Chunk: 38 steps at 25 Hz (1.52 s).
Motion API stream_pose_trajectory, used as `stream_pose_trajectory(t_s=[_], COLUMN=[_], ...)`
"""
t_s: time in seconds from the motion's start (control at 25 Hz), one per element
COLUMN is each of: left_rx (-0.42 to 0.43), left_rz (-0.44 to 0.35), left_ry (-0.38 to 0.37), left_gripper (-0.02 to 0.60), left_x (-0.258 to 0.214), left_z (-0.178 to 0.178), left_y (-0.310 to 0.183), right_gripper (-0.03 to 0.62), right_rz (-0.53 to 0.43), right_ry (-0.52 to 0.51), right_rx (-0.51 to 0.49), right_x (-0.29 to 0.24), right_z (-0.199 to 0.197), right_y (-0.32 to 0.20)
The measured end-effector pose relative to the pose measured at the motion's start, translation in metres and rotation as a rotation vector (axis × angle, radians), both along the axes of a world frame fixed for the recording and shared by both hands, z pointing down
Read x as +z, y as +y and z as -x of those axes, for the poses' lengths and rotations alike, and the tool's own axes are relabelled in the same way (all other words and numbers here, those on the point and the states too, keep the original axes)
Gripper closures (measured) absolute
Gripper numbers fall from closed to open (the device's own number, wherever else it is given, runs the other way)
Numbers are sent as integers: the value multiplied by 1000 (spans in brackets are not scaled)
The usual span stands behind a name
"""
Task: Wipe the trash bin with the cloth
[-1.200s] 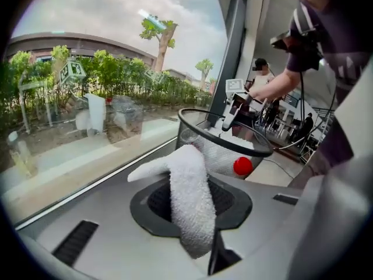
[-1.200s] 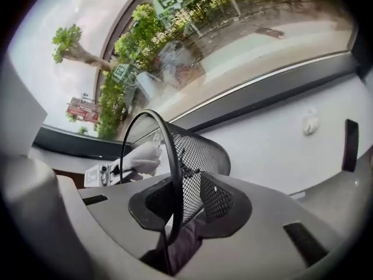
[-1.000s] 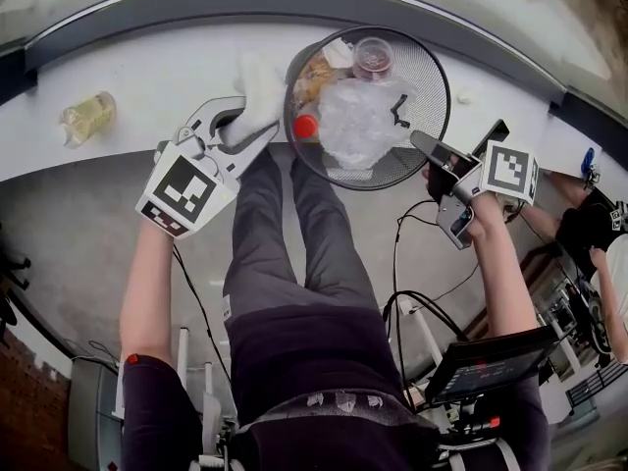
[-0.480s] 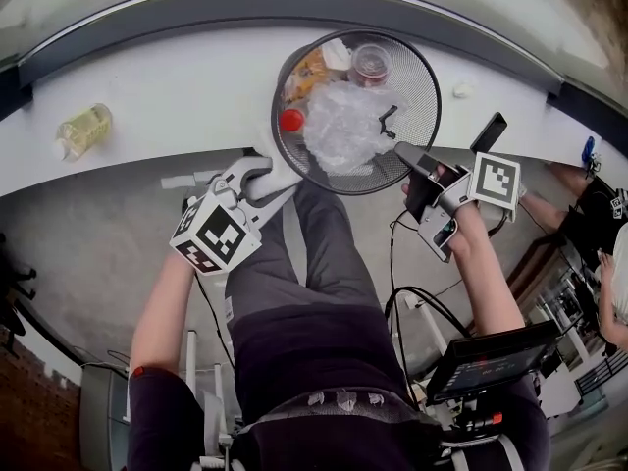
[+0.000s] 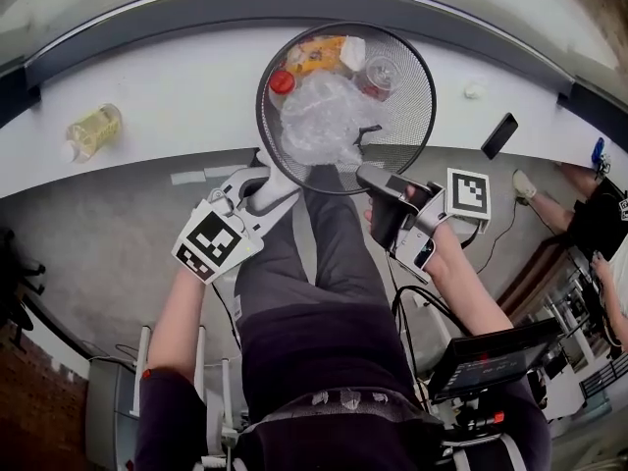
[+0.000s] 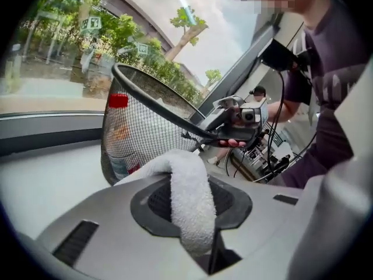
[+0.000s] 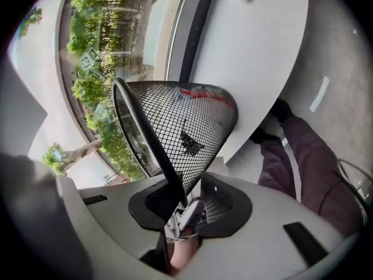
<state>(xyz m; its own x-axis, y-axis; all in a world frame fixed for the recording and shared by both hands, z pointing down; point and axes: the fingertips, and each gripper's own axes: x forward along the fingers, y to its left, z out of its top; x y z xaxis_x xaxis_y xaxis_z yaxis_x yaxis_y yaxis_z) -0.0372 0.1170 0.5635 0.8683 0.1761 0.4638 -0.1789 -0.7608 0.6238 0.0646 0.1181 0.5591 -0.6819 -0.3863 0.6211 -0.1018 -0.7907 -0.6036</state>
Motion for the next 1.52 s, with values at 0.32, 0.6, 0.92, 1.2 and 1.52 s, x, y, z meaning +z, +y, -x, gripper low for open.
stream_pose_trajectory(t_s=[0.32,0.6,0.92,1.2,1.52], left_rx=[-202,-347,-315,-495,-301], left_rz=[28,56,169,93,-160], left_ry=[-213,-384,-555,-202,168], left_gripper=[500,458,316,318,586], left_x=[42,89,105,-60,-267], left_z=[56,96,129,103,50], left_y=[-64,-133,-151,-186,-183], right_gripper=[502,502,505,594,594], right_rz=[-104,-169,-386,-672,-964], right_ry=[40,283,460,469,551], right_rx=[-149,-193,-182,-93,-140], right_x=[-22,-46,-104,-219,-345], right_z=[-9,-71,-94,-85,-56], right_y=[2,10,-23,-88,-105])
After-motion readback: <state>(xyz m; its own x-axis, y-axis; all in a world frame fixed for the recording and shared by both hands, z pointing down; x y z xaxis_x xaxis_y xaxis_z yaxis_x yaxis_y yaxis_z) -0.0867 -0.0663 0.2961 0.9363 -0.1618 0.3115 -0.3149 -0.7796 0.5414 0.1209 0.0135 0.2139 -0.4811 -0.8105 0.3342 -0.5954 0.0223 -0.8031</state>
